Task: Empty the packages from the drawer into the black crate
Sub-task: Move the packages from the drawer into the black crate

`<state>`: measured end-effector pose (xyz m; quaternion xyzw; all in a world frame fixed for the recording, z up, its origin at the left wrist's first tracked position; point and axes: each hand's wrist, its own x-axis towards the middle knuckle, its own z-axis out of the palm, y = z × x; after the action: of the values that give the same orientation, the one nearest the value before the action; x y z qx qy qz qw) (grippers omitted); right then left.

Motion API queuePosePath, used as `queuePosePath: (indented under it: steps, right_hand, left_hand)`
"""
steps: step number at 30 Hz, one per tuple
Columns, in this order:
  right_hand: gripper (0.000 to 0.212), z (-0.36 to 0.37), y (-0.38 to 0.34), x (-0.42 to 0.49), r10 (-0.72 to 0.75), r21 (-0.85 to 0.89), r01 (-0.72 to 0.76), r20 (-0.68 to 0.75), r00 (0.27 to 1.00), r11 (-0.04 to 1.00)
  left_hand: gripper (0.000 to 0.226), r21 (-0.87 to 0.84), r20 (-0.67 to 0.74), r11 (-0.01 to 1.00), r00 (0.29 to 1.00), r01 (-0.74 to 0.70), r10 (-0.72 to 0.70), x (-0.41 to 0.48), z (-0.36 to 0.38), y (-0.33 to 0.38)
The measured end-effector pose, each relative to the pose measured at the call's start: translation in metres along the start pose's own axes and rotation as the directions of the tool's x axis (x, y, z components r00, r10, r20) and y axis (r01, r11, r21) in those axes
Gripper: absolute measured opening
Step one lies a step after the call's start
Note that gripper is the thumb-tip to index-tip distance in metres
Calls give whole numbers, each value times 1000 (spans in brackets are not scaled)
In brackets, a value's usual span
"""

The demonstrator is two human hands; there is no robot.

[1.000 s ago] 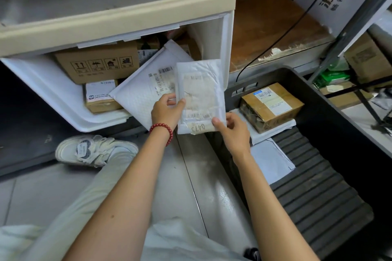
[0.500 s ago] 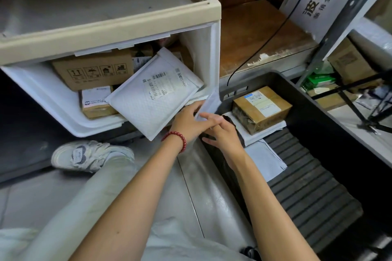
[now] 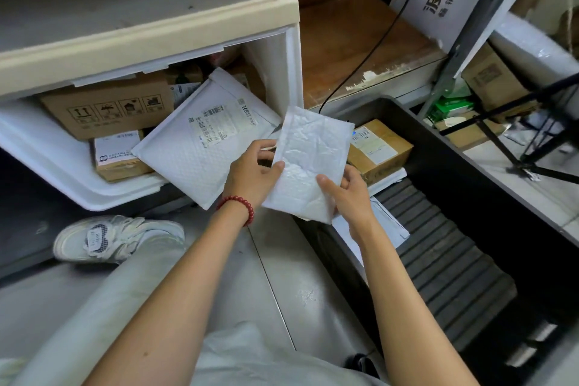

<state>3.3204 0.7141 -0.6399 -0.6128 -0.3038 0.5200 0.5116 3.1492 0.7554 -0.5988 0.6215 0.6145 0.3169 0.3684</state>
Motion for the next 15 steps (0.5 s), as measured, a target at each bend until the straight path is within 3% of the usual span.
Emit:
queuePosePath:
  steps: [2, 4, 6, 9, 12, 15]
  right_hand:
    - [40, -18, 1, 6, -10, 18, 12, -142, 990, 1000]
    - [47, -41, 7, 10, 30, 72, -9, -302, 953, 997]
    - [45, -68, 17, 14, 91, 124, -43, -412, 907, 991]
    - [42, -104, 44, 16, 163, 16, -180, -505, 848, 984]
    - [47, -120, 76, 11, 214, -68, -294, -535, 817, 953]
    - [50, -117, 100, 6, 303, -28, -374, -531, 791, 927]
  left_hand:
    - [33, 309, 20, 948, 998, -71, 68, -2, -3, -6]
    - [31, 533, 33, 834, 989, -142, 147, -2, -6, -10]
    - [31, 576, 30, 804, 987, -146, 158, -1, -6, -11]
    - [30, 559, 1, 819, 988, -129, 155, 3, -4, -12]
    - [29, 563, -2, 817, 989, -120, 147, 5, -3, -14]
    - [29, 584, 13, 805, 993, -104, 119, 6, -3, -17]
